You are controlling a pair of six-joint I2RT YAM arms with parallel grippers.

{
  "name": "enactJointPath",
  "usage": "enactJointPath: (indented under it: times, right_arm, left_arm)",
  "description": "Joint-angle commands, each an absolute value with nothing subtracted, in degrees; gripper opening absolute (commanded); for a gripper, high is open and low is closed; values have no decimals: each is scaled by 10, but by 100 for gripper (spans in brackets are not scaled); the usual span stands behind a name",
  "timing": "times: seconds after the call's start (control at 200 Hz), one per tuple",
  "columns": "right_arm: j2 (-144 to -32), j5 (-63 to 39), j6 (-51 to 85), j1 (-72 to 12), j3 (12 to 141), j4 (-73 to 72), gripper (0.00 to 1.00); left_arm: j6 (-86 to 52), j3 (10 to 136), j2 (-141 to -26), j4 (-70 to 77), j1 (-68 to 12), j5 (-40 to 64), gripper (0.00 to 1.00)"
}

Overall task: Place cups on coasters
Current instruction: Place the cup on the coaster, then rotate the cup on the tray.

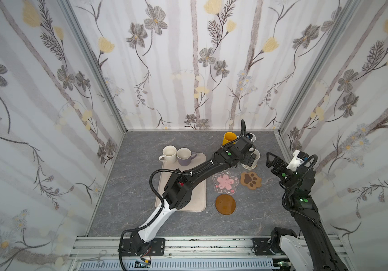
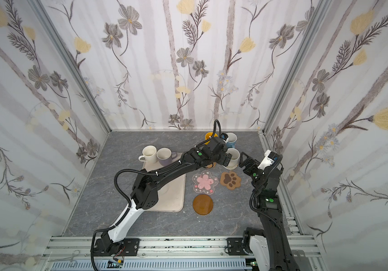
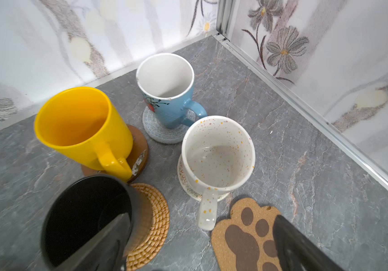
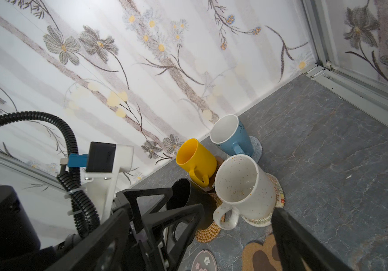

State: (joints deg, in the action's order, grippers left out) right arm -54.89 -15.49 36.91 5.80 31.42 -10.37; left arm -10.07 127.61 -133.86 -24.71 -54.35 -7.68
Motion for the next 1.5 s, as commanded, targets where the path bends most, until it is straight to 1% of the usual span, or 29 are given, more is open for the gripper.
enactJointPath:
  times: [0.0,0.165,0.345,0.425,0.545,0.645,0.804,0.974,1.129,1.184,1.239,1.334,1.494]
  right_arm:
    - [-561,-167,335,46,342,-68,92]
    - [-584,-214,287,33,390,-25,89]
    - [-638,-172,240,-24,463,36,87]
    - [-677,-159,227,-59,500,53,84]
    - [-750,-141,205,-122,576,88,82]
    - [-817,-129,188,-165,644,117,82]
    - [-947,-123,168,-218,771,158,80]
    - [-1076,-121,155,-256,909,195,77]
    - [-1186,-131,146,-273,1031,234,71]
    - [-1222,-136,143,-274,1074,251,64]
    - [-1258,-146,140,-275,1113,271,57]
    - [-1308,-157,138,-276,1161,286,50]
    - [-1366,-164,142,-283,1206,288,48]
  left_arm:
    - [-133,1228,-1288,-236,-531,-102,97]
    - [-162,1130,-1195,-223,-508,-111,97]
    - [-192,1021,-1097,-205,-476,-136,98]
    - [-208,973,-1057,-197,-456,-142,98]
    - [-230,909,-993,-192,-425,-123,96]
    - [-243,856,-936,-190,-399,-130,95]
    - [-260,771,-851,-185,-334,-112,95]
    - [-266,677,-781,-182,-270,-95,99]
    - [-271,601,-729,-183,-216,-65,100]
    - [-265,576,-701,-183,-207,-47,100]
    - [-259,551,-672,-183,-204,-52,100]
    - [-250,520,-641,-186,-189,-45,100]
    - [-248,493,-637,-190,-147,-17,100]
